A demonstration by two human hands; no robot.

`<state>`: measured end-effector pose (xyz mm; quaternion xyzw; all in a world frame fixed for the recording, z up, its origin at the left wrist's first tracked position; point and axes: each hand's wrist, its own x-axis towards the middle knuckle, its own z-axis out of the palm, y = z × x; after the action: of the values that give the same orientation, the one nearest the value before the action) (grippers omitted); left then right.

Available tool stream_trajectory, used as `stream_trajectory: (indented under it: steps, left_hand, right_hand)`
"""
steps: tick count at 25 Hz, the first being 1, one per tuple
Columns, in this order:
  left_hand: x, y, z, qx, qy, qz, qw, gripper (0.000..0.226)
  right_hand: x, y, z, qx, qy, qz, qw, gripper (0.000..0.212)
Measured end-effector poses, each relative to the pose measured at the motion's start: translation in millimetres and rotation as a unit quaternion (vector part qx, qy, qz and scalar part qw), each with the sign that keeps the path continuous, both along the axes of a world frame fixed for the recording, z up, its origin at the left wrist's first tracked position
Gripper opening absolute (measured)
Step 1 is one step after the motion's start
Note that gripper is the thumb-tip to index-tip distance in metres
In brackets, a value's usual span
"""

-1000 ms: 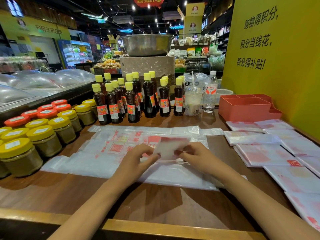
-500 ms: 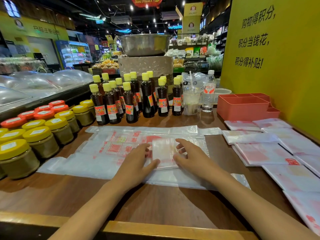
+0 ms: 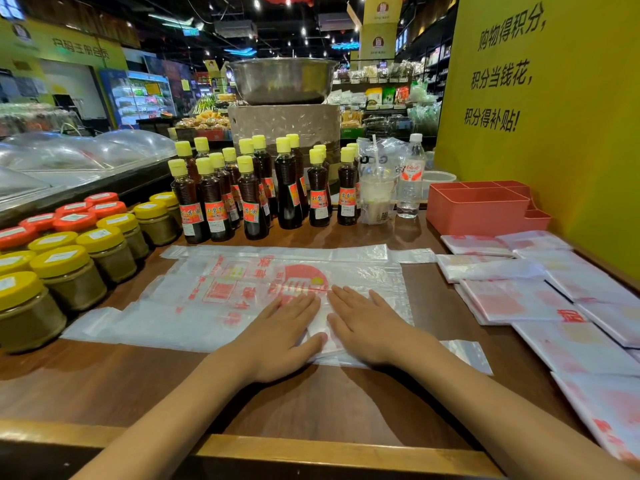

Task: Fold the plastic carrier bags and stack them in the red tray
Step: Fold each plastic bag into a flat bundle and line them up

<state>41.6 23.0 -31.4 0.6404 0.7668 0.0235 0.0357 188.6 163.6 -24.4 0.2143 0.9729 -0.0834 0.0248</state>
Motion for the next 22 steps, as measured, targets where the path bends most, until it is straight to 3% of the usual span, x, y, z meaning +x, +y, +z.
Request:
stream_trajectory:
  steps: [6,9,11,13,17,22]
  left_hand:
    - [0,1,5,0.027,-0.005,0.007,1.000,0.069]
    - [3,-1,3,0.113,-0.030,0.014,0.993,0.062]
    - [3,-1,1,0.146,-0.020,0.028,0.989,0.057]
    - [2,-2,0,0.159,0.013,0.040,0.986,0.060]
    - [0,-2,3,0.183,0.008,0.054,0.982,0.057]
    - [1,-2,1,0.222,-0.029,0.032,0.974,0.043]
  right_hand:
    - [2,-3,3,-0.008,-0.010,-0.003,1.000,0.060]
    - [8,-3,8,0.045,0.115,-0.047,0.991,0.059]
    - [14,2,26,0.069,0.229,-0.115,0.964,0.044]
    - [27,8,43,-0.031,0.263,-0.172,0.949,0.026]
    - [45,6,60,-0.305,0.096,-0.167,0.933,0.028]
    - [44,15,54,-0.354,0.190,-0.184,0.897,0.027]
